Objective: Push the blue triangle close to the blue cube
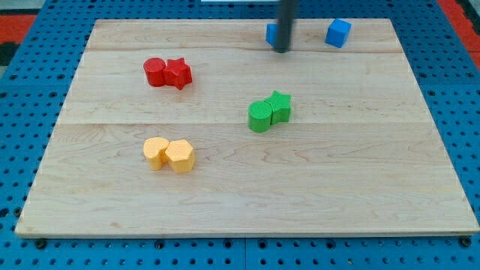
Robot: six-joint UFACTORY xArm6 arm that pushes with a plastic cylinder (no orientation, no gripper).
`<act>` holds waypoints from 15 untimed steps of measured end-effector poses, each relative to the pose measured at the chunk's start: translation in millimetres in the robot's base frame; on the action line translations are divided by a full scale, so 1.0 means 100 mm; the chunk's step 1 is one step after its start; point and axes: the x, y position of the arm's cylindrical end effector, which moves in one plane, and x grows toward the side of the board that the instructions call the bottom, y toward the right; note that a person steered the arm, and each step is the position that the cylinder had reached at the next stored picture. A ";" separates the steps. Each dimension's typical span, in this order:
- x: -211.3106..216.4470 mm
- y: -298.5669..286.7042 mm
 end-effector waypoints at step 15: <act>0.18 1.05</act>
